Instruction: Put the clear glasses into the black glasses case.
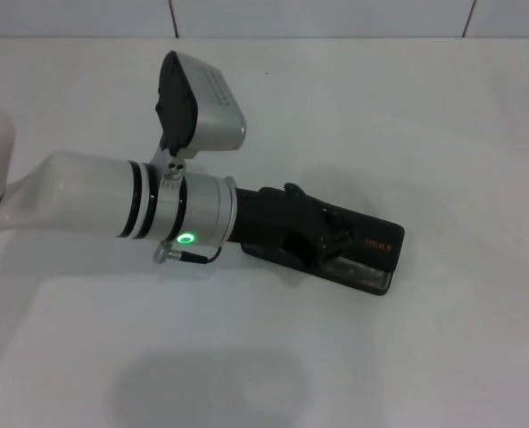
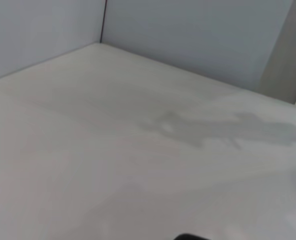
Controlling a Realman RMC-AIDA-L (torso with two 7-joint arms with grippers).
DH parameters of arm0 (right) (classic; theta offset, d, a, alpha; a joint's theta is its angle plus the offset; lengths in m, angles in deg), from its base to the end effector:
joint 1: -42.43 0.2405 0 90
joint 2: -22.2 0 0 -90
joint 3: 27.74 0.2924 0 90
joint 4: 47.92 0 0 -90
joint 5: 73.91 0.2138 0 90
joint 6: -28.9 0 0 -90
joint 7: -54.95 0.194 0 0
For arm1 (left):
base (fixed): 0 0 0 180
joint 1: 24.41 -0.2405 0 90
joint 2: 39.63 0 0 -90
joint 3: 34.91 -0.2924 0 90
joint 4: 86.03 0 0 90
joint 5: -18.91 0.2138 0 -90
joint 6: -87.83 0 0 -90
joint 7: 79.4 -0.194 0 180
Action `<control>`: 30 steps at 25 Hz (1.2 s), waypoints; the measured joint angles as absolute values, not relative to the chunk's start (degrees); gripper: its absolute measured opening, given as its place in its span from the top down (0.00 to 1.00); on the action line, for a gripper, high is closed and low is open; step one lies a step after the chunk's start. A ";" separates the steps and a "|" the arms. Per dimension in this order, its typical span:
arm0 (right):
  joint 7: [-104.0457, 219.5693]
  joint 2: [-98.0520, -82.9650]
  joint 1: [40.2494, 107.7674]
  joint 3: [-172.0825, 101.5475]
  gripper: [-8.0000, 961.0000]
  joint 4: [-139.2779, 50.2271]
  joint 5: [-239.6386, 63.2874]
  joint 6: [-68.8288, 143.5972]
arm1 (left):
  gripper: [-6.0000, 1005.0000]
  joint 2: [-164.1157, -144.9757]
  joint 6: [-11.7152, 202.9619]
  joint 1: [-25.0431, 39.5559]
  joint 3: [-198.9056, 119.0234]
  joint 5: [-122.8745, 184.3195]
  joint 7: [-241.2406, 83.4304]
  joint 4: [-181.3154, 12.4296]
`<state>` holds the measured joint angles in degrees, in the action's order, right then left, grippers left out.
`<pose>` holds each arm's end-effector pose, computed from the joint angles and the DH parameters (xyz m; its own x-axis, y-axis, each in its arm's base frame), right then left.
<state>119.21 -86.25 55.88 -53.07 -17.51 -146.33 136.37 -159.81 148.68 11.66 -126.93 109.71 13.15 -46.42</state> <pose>0.3298 0.2987 0.1517 0.4879 0.2664 -0.8312 -0.5630 -0.6317 -0.5329 -0.1887 0.3708 -0.1789 0.9002 0.3271 0.2877 0.3564 -0.9327 -0.0548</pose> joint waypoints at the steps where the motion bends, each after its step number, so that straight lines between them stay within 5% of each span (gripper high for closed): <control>1: 119.19 -86.23 56.04 -53.10 0.96 -17.52 -146.33 136.29 | 0.80 -159.81 148.61 11.65 -126.93 109.78 13.15 -46.82; 16: 119.11 -85.73 57.32 -53.69 0.96 -17.51 -146.34 135.11 | 0.80 -159.51 153.37 9.38 -126.47 107.97 12.69 -40.84; 30: 121.52 -85.82 62.57 -59.26 0.96 -15.54 -157.67 138.48 | 0.77 -159.13 181.21 4.99 -99.10 103.69 10.18 -34.24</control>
